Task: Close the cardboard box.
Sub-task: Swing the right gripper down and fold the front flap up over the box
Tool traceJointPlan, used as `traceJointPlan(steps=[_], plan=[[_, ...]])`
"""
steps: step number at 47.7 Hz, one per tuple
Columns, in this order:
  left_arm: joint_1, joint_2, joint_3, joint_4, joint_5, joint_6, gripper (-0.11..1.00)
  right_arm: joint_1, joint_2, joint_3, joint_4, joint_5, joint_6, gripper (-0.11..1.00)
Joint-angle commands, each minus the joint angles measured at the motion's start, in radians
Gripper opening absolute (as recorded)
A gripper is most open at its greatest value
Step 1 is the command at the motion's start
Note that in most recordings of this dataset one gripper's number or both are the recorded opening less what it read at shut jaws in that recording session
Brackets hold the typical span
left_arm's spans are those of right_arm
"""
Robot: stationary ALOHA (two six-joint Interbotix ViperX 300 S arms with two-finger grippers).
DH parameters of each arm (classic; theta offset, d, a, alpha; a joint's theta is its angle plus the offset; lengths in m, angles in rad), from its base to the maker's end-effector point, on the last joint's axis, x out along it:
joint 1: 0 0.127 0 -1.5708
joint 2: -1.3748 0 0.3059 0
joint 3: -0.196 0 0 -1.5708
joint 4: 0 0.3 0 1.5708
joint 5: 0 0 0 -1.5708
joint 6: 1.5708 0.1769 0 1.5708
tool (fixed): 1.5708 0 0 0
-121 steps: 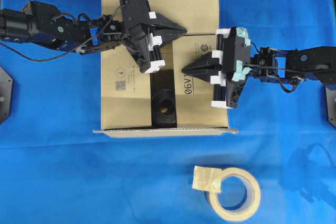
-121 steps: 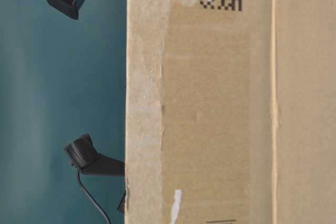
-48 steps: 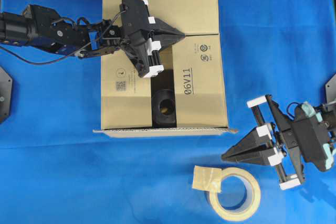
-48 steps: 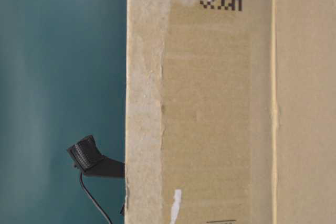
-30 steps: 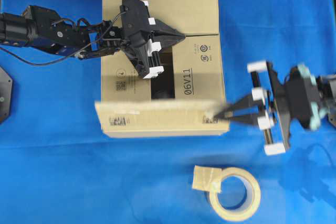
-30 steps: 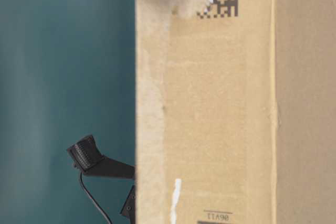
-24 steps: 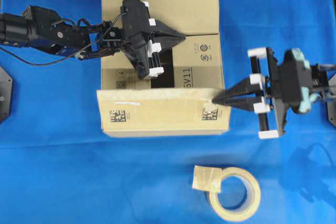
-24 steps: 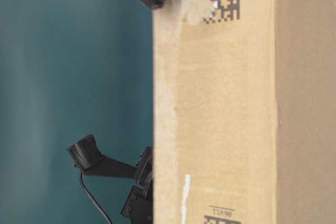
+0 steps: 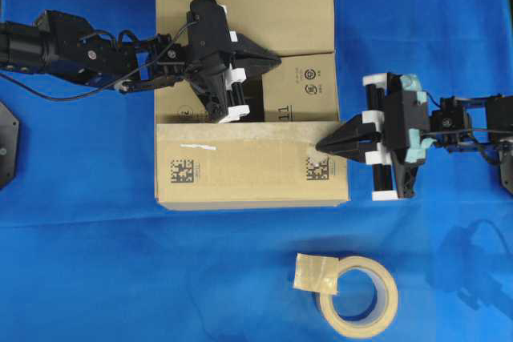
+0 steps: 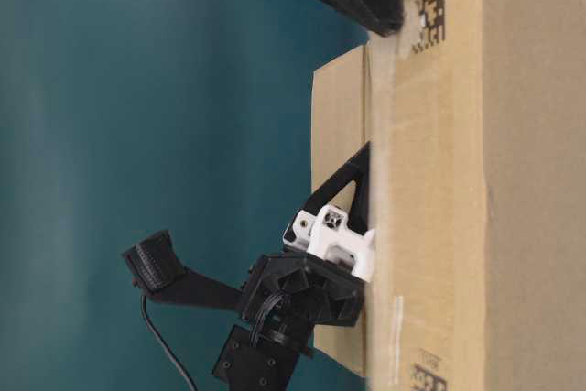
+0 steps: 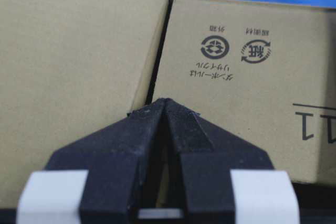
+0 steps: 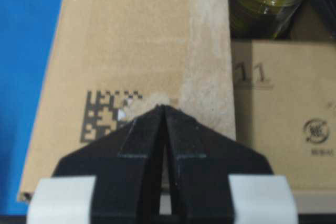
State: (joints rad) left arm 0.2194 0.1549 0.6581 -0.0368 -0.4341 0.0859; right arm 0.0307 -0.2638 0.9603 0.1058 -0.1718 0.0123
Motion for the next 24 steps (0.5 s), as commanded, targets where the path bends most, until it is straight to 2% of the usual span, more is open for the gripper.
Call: traceJointPlan(steps=[1, 24], plan=[[-0.005, -0.014, -0.008, -0.002, -0.003, -0.002, 0.0, -0.003, 0.009, -0.008, 0.012, -0.009, 0.002, 0.0], [-0.015, -0.078, -0.012, -0.002, 0.014, -0.002, 0.0, -0.003, 0.017, -0.011, 0.021, -0.012, 0.002, 0.0]])
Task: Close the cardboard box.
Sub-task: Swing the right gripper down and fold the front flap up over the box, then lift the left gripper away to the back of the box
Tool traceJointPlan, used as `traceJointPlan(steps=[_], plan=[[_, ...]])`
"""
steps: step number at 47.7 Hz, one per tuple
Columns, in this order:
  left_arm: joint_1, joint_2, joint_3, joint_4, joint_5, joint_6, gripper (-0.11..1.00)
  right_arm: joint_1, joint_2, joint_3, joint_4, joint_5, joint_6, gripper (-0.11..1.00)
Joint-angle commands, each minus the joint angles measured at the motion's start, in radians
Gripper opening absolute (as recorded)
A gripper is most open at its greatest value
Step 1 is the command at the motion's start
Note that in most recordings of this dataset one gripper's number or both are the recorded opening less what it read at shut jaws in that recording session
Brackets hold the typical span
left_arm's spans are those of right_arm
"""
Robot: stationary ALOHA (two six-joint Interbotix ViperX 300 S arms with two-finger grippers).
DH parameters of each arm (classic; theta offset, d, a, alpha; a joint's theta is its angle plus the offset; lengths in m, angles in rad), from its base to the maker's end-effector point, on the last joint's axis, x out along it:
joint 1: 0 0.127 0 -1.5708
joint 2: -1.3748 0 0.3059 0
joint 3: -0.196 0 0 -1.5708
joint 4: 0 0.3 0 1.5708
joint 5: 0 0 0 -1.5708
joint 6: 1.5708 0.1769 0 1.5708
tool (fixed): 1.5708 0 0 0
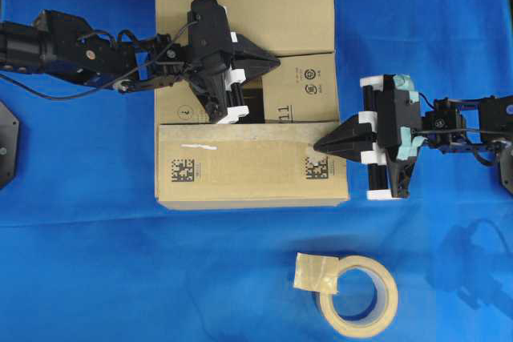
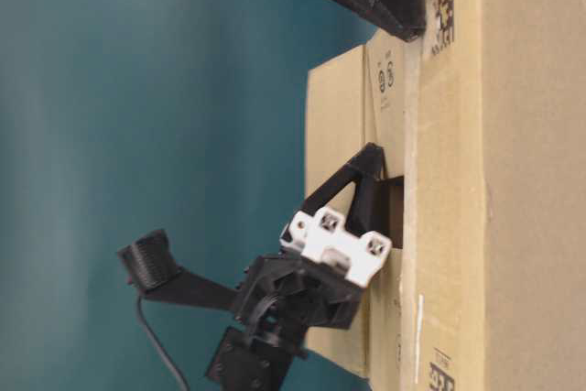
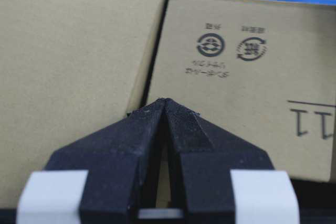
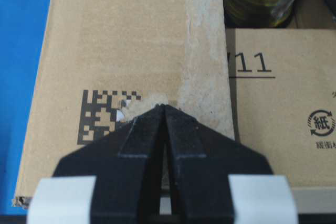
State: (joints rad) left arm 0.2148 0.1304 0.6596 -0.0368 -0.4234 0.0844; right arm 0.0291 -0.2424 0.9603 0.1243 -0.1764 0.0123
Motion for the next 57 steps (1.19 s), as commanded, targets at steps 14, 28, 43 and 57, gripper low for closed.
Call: traceJointPlan(steps=[14, 28, 43, 57], plan=[[-0.011, -0.242, -0.051, -0.002, 0.161, 0.012, 0.0, -0.002, -0.005, -0.011, 0.003, -0.014, 0.002, 0.0], [0.137, -0.327, -0.149, 0.005, 0.419, 0.023, 0.0, -0.002, -0.005, -0.011, 0.0, -0.028, -0.003, 0.0], [0.31, -0.239, -0.298, 0.008, 0.681, 0.132, 0.0, -0.002, -0.005, -0.009, 0.0, -0.031, -0.008, 0.0], [0.347, -0.101, -0.4, 0.008, 0.845, 0.144, 0.0, -0.002, -0.005, -0.008, -0.002, -0.038, -0.009, 0.0]])
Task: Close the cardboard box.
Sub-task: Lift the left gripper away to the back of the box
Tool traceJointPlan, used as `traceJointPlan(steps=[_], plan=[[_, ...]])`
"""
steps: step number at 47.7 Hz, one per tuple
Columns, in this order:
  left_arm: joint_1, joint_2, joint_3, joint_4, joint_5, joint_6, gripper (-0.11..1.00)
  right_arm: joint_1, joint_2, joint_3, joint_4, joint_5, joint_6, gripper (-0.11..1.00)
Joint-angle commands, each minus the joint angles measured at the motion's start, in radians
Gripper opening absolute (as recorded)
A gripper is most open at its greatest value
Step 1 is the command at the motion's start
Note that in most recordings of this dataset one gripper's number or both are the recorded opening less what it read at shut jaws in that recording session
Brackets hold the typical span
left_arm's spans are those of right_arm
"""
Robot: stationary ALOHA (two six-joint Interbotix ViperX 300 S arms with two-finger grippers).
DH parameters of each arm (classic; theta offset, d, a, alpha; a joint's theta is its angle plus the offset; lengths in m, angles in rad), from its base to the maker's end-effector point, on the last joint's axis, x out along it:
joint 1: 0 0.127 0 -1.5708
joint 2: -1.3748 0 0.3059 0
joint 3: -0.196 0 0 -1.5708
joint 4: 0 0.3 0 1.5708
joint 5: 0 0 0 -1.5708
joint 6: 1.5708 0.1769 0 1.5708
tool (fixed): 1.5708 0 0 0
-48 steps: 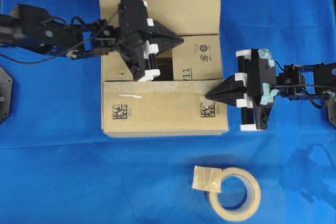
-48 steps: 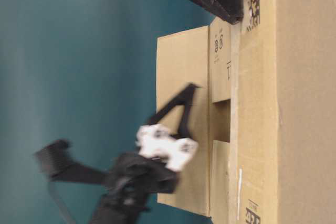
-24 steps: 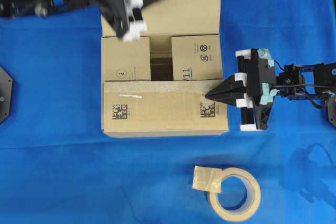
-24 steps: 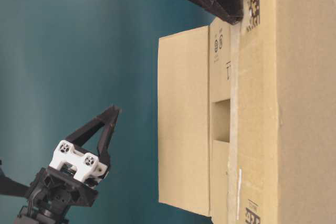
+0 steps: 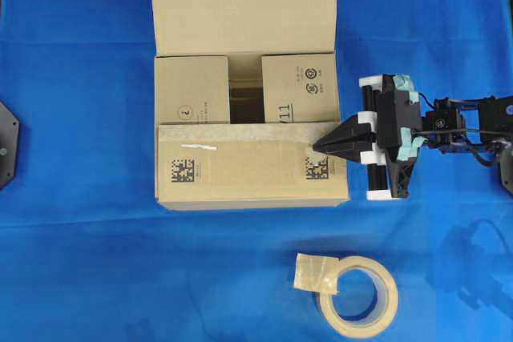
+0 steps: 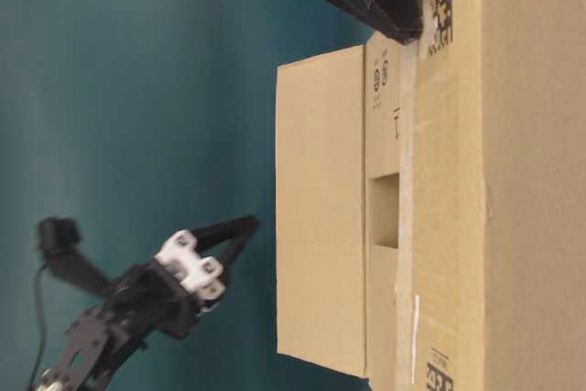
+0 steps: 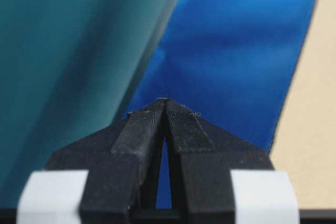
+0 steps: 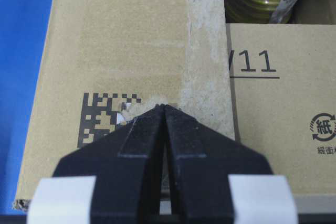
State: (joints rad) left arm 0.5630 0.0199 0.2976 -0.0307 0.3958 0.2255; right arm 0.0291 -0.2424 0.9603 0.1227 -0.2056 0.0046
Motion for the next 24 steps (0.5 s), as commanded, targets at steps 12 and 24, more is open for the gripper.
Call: traceJointPlan(steps=[12, 24], plan=[[-0.02, 0.054, -0.071, 0.002, 0.123, 0.002, 0.0, -0.002, -0.005, -0.009, -0.003, -0.009, -0.003, 0.0], [-0.038, 0.064, -0.098, 0.002, 0.192, 0.003, 0.0, -0.008, -0.005, -0.009, -0.003, -0.017, -0.005, 0.0]])
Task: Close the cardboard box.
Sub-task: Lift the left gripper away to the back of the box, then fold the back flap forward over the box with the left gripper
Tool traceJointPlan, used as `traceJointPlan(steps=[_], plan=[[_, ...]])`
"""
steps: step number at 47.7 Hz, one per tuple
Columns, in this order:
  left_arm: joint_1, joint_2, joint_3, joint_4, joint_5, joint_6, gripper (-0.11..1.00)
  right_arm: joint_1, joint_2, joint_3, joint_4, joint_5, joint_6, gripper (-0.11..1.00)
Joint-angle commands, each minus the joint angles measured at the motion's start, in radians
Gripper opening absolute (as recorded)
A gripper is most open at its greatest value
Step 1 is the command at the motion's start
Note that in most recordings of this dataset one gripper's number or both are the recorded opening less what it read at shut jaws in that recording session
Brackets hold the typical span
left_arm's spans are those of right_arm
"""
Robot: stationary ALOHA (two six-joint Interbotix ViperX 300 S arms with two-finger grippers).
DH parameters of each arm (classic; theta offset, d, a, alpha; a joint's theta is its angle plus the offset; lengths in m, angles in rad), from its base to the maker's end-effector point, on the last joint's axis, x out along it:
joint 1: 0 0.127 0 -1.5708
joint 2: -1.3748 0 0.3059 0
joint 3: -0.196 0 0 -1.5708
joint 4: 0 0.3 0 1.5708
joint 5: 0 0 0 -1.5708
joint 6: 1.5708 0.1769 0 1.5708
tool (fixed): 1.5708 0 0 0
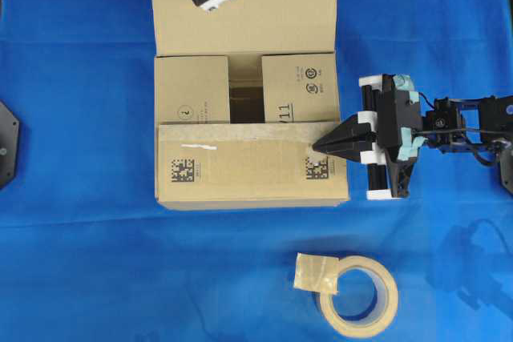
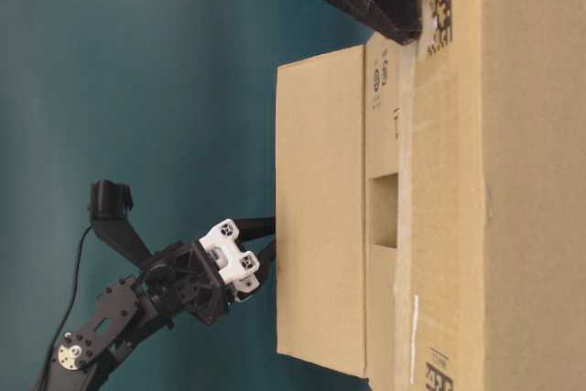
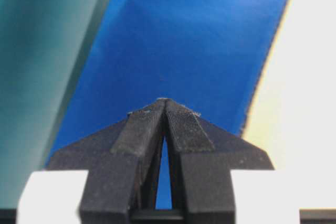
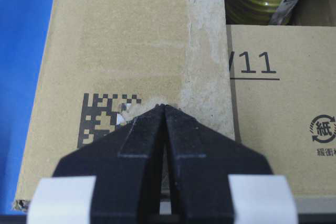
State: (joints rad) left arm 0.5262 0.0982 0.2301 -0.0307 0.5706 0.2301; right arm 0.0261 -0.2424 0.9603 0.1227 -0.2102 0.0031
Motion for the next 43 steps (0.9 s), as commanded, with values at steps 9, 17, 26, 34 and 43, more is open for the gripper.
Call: traceJointPlan(steps=[9, 17, 26, 34, 43], plan=[[-0.009, -0.018, -0.037, -0.002, 0.057, -0.006, 0.0, -0.006, -0.005, -0.008, -0.003, -0.014, -0.003, 0.0], [-0.023, -0.048, -0.04, -0.002, 0.077, -0.008, 0.0, -0.008, -0.005, -0.008, -0.003, -0.017, -0.005, 0.0], [-0.041, -0.092, -0.038, -0.002, 0.117, -0.02, 0.0, -0.009, -0.005, -0.008, -0.003, -0.017, -0.005, 0.0], [-0.074, -0.133, -0.023, -0.005, 0.163, -0.046, 0.0, -0.012, -0.005, -0.008, -0.003, -0.017, -0.006, 0.0], [-0.14, -0.164, 0.014, -0.005, 0.166, -0.06, 0.0, -0.021, -0.005, -0.008, -0.005, -0.017, -0.008, 0.0]])
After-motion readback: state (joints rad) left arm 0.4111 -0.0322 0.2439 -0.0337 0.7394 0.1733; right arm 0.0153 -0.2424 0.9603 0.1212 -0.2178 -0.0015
